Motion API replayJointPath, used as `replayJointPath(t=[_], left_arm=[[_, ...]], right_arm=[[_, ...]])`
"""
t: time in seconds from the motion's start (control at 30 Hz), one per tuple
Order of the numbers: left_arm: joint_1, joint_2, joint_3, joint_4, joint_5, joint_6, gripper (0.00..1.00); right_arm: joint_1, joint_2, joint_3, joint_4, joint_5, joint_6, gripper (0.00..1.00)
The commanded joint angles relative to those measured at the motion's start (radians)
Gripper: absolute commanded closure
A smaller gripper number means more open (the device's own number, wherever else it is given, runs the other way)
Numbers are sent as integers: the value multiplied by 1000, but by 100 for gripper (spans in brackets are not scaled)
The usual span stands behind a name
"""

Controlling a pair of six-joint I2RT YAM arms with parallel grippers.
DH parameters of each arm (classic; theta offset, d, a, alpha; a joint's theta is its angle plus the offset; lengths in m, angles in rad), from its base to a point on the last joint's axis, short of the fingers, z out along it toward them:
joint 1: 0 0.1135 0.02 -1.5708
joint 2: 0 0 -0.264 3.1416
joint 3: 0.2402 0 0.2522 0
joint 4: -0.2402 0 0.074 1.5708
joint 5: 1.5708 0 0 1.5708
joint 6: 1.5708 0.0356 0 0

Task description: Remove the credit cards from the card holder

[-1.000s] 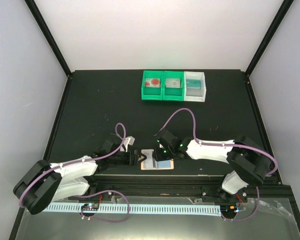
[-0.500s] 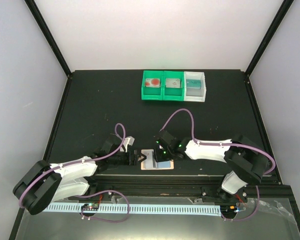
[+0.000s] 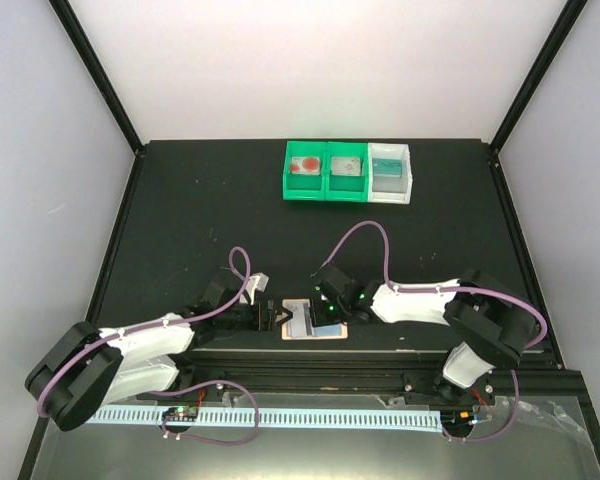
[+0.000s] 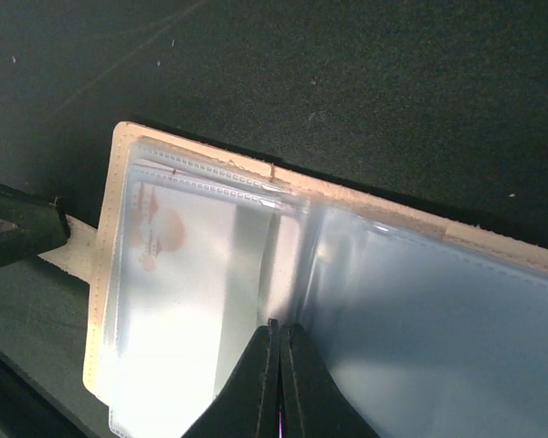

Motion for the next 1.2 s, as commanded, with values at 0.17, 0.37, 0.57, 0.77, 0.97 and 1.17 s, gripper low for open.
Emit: replayJointPath(t=[0.17,0.37,0.57,0.77,0.97,1.17], left_arm=[[-1,-15,-6,-15,-18,-5,21],[-3,-69,10,-39,4,-33,21],[-10,-119,8,39,52,-123,21],[-25,-63,-23,173,63,-186,21],[-28,55,-24,267,84,-192,21],[-35,134,-24,343,99,-203,23]], right_arm=[[7,9,-83,57,8,50,99],[7,21,-117,110,-5,76,99],[7,32,-123,132,-21,86,99],[6,36,-132,150,-23,96,99],[6,47,-137,158,-32,99,99],[5,43,-137,157,-32,98,99]])
